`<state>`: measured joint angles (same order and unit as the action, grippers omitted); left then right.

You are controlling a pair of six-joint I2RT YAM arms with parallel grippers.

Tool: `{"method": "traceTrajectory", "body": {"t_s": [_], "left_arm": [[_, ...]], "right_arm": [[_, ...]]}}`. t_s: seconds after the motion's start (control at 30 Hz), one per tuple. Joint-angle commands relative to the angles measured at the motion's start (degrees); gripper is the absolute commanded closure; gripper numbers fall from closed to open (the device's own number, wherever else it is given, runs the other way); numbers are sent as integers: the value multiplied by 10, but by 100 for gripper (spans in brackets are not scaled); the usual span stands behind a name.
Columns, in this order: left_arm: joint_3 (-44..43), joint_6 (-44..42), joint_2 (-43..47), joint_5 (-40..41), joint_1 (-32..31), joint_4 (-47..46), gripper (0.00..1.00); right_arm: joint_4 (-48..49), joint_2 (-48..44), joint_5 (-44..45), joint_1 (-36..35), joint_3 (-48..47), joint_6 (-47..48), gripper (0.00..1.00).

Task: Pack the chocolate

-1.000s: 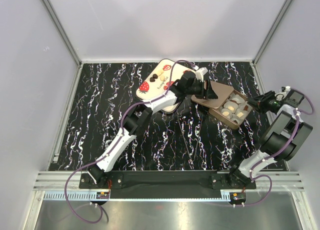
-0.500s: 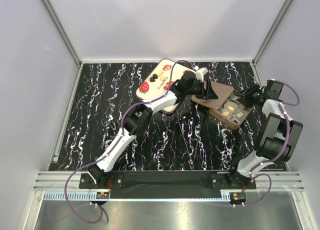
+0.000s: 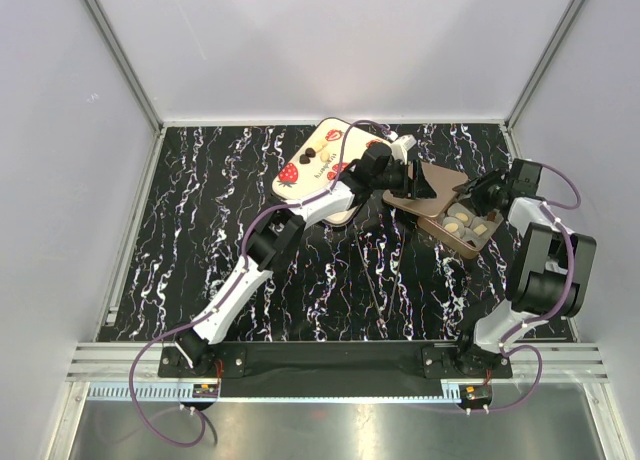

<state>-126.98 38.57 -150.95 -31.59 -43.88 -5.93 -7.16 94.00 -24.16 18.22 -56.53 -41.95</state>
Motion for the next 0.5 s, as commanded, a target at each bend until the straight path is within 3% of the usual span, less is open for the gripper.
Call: {"method": "traceTrajectory", "body": {"t_s": [0.0,0.47], "left_arm": [[-8,-4,-7,7,-5,-22,34],[-7,-4,-7,9,-7,-25,34]], "right_arm": [[14,3,32,-14,2,-11,51],[11,36,44,-39,-10,-19,52]]}}
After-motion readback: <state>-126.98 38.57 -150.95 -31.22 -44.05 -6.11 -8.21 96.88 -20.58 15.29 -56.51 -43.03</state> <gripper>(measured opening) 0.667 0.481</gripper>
